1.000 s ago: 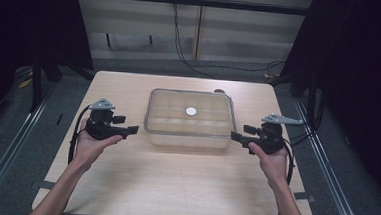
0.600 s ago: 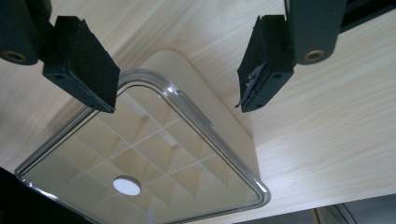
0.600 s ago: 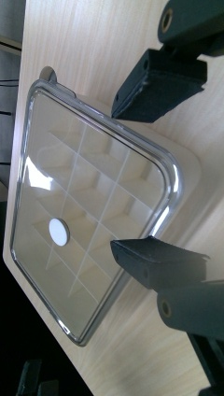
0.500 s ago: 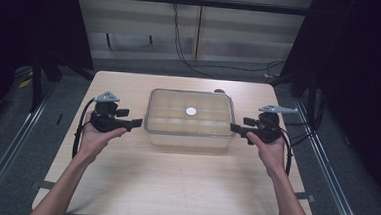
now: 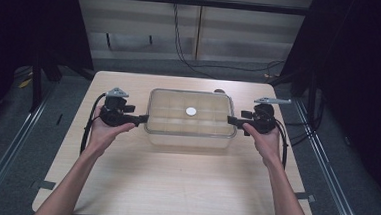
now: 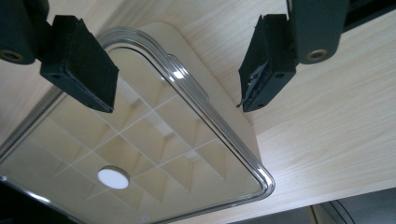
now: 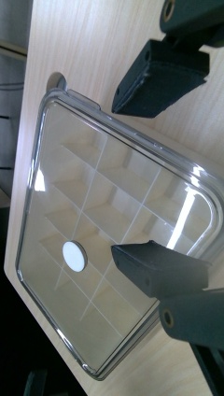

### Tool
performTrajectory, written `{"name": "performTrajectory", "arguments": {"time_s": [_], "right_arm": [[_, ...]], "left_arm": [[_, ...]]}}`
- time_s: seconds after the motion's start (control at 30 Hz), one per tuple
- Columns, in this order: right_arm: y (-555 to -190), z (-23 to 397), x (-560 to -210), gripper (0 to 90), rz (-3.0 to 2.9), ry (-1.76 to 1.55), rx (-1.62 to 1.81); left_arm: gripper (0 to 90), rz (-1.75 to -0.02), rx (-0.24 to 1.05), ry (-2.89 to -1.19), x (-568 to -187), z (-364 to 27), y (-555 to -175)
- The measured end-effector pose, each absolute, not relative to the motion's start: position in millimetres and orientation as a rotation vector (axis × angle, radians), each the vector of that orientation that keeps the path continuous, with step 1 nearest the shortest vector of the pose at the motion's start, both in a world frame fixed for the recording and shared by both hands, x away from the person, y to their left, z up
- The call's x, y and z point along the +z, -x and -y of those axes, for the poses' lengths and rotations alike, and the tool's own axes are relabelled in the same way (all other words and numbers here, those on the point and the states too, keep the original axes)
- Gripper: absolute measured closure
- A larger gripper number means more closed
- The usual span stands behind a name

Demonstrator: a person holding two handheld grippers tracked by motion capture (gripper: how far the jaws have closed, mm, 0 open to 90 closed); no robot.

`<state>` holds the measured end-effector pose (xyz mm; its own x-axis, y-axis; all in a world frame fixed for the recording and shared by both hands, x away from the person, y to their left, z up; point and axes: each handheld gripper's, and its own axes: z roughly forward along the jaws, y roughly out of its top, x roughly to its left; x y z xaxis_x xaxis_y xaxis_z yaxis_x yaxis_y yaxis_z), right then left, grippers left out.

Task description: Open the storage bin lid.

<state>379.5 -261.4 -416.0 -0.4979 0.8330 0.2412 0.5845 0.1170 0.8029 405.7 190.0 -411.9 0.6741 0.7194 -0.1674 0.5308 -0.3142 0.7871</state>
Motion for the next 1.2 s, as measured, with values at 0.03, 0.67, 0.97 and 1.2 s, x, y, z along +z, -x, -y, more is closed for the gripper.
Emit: {"name": "performTrajectory", "arguments": {"time_s": [0.03,0.67,0.97,1.2], "right_arm": [[-382.2,261.8,-416.3,29.2,-2.134,-1.400,1.313],[-419.6,260.8,-427.1,26.8,-2.169,-1.493,1.205],[-429.9,248.6,-435.9,23.7,-2.196,-1.520,1.189],[-433.2,242.9,-442.3,17.6,-2.197,-1.530,1.215]], "left_arm": [[28.8,-0.978,0.229,-1.972,-413.2,-191.1,-408.2],[23.6,-1.027,0.215,-2.029,-432.2,-181.0,-437.7],[22.6,-1.026,0.180,-2.035,-437.2,-170.6,-441.8],[23.6,-1.004,0.151,-2.048,-440.6,-164.8,-443.6]]}}
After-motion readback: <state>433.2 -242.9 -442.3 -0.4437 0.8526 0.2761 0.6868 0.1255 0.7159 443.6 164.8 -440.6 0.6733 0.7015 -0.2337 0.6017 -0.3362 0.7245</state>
